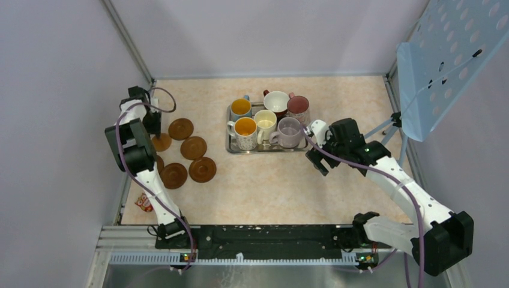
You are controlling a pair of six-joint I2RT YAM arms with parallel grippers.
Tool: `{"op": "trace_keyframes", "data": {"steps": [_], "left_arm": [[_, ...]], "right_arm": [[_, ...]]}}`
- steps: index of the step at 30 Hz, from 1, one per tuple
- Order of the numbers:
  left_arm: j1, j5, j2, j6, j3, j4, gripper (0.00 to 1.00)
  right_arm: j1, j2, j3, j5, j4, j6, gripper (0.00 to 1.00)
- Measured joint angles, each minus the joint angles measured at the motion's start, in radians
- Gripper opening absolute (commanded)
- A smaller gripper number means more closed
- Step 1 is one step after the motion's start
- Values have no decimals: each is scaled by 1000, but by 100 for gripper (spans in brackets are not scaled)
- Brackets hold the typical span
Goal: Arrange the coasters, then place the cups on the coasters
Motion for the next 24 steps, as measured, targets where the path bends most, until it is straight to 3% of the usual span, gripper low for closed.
{"op": "trace_keyframes", "data": {"steps": [9,20,24], "left_arm": [[0,66,179,2,282,47,50],[-30,267,326,-8,494,116,56],[-43,320,329,-23,504,111,61]], "right_arm": [[0,31,24,14,-16,0,86],[0,61,52,29,-29,0,86],[0,63,52,28,-29,0,86]]}}
